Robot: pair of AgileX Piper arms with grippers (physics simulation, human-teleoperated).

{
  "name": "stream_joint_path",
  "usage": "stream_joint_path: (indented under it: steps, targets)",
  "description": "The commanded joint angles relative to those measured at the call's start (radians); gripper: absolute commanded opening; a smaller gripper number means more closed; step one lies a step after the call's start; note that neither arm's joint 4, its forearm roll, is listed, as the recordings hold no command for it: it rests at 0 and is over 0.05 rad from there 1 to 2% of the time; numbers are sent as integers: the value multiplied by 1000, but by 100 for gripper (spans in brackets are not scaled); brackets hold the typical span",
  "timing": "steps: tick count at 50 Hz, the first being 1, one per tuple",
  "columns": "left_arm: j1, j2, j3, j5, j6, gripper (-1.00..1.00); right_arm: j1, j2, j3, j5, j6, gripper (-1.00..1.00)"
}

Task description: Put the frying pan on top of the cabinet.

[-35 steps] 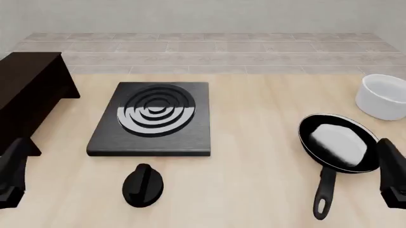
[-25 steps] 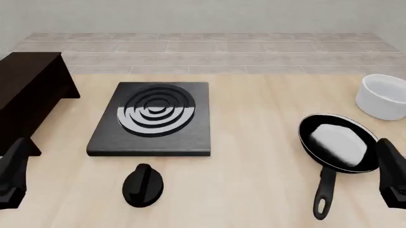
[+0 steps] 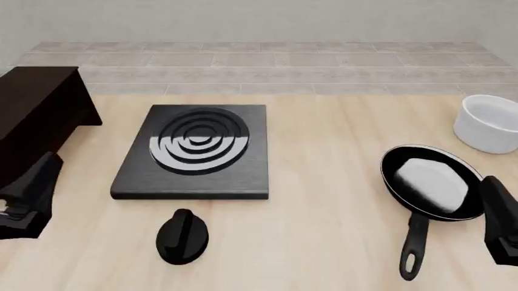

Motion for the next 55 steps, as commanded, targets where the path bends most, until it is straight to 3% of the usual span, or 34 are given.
stream_joint_path:
  steps: [1, 3, 5, 7, 9, 12, 13, 15, 17, 18, 20, 26, 31, 35, 41, 42, 48, 55]
  targets:
    - [-149, 430, -51, -346, -119, 100, -2, -1, 0, 0, 3, 100]
    - [-190, 511, -77, -386, -182, 100, -2, 0, 0, 0, 3, 100]
    - [-218, 505, -160, -298, -202, 100, -2, 1, 0, 0, 3, 100]
    - [-244, 568, -155, -364, -213, 100, -1, 1, 0, 0, 4, 100]
    - [-273, 575, -211, -312, -239, 100, -1, 1, 0, 0, 3, 100]
    - [-308, 621, -210, -359, -251, 100, -2, 1, 0, 0, 5, 100]
    - [-325, 632, -243, -328, -279, 100, -2, 1, 0, 0, 4, 100]
    - [-365, 718, -226, -419, -318, 100, -2, 0, 0, 0, 4, 100]
    - [-394, 736, -302, -354, -346, 100, 0, -1, 0, 0, 2, 100]
    - [-418, 779, -314, -366, -402, 100, 2, -1, 0, -1, -2, 100]
    - [-443, 834, -336, -397, -418, 100, 0, -2, 0, -1, 0, 100]
    - [-527, 995, -395, -448, -560, 100, -1, -2, 0, -2, 1, 100]
    - [-606, 1071, -449, -422, -590, 100, -2, -2, 0, -1, 2, 100]
    - [-658, 1149, -465, -439, -674, 100, -3, -2, 0, -1, 1, 100]
    - [-710, 1186, -502, -421, -692, 100, -3, -1, 0, 0, 3, 100]
    - [-718, 1239, -513, -439, -772, 100, -4, -1, 0, 0, 4, 100]
    - [-748, 1257, -554, -416, -756, 100, -5, -1, 0, 0, 1, 100]
    - [-781, 1306, -586, -422, -795, 100, -3, 1, 0, 0, 2, 100]
